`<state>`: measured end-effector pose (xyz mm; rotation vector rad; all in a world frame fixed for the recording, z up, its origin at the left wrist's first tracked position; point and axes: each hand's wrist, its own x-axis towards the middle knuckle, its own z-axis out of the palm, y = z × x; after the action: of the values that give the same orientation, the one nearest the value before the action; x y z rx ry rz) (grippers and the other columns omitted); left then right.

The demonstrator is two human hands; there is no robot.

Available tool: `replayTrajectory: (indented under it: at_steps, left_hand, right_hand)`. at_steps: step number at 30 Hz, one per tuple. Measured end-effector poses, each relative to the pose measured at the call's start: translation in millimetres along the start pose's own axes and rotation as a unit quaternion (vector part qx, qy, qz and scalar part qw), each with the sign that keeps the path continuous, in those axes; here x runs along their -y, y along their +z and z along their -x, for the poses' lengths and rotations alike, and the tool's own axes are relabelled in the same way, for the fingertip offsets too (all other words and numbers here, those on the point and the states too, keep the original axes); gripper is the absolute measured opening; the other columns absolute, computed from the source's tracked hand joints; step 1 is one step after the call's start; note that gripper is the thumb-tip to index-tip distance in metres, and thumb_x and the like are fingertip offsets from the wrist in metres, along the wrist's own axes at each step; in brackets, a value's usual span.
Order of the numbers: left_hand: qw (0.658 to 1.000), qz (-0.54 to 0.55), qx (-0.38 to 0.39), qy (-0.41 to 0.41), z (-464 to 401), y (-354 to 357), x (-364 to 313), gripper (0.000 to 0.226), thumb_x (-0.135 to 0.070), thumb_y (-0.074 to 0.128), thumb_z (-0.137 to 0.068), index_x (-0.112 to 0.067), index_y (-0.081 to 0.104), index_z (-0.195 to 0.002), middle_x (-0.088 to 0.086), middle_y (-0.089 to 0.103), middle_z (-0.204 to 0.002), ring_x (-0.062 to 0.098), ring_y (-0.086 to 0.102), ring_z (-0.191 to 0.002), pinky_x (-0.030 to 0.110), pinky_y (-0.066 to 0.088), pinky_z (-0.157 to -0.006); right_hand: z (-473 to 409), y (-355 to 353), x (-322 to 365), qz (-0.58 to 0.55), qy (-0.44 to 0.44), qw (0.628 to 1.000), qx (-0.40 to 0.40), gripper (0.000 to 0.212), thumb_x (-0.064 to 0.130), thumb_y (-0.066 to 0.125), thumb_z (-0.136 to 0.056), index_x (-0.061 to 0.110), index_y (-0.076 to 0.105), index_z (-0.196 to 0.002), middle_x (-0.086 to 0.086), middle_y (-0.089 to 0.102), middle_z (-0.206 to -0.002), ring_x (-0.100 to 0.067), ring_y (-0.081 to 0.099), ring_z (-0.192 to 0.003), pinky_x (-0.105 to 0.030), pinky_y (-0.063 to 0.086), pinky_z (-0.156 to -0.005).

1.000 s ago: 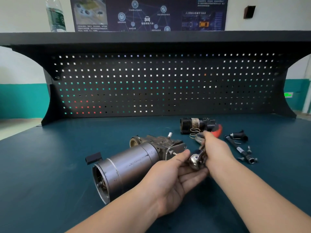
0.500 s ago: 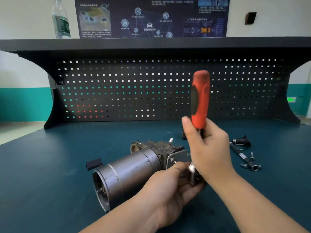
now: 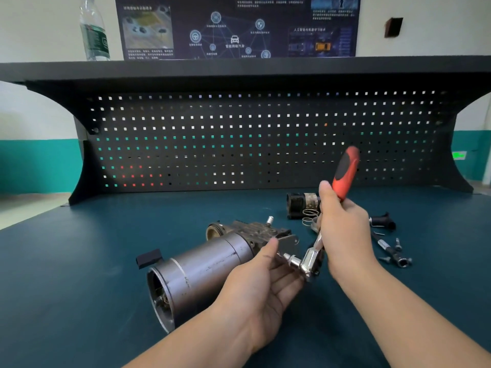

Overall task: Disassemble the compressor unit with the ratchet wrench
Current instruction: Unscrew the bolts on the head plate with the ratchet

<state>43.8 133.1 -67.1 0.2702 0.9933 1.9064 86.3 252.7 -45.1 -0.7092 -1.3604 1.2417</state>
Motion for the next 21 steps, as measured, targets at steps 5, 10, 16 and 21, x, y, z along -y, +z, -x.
replayTrajectory:
  at_steps: [5,10,16,21]
  left_hand:
    - [0.999,0.051,-0.015,0.007,0.0,0.7,1.6,0.024,-0.017,0.055,-0.093,0.004,0.065,-0.094,0.021,0.072,-0.087,0.025,0.071,-0.061,0.029,0.056,-0.046]
    - [0.998,0.069,-0.010,-0.004,1.0,0.7,0.3,0.024,-0.016,0.053,-0.094,0.005,0.065,-0.092,0.023,0.071,-0.087,0.026,0.071,-0.063,0.031,0.057,-0.048]
    - [0.998,0.057,0.002,-0.014,1.2,0.3,1.4,0.026,-0.017,0.050,-0.096,0.003,0.064,-0.086,0.023,0.071,-0.088,0.027,0.070,-0.068,0.031,0.059,-0.055]
    - [0.999,0.031,0.018,-0.003,3.0,3.6,2.7,0.024,-0.015,0.053,-0.094,0.005,0.065,-0.092,0.024,0.071,-0.086,0.027,0.071,-0.063,0.030,0.056,-0.047]
  right_hand:
    - [7.3,-1.2,7.3,0.022,-0.091,0.995,0.028,0.048,0.052,0.052,-0.090,0.017,0.037,-0.062,0.009,0.032,-0.044,-0.008,0.032,-0.041,-0.019,0.032,-0.042]
    - [12.3,-1.5,10.7,0.023,-0.157,0.986,0.054,0.051,0.049,0.054,-0.091,0.010,0.034,-0.064,0.006,0.030,-0.047,-0.011,0.028,-0.043,-0.019,0.028,-0.040]
    - [14.6,0.0,13.1,0.005,-0.176,0.982,0.069,0.058,0.049,0.056,-0.088,-0.001,0.036,-0.069,0.005,0.029,-0.049,-0.011,0.028,-0.045,-0.024,0.029,-0.044]
    - [3.2,-4.6,10.2,-0.022,-0.120,0.992,0.030,0.048,0.045,0.058,-0.090,0.009,0.041,-0.062,0.007,0.032,-0.046,-0.008,0.030,-0.042,-0.022,0.030,-0.043]
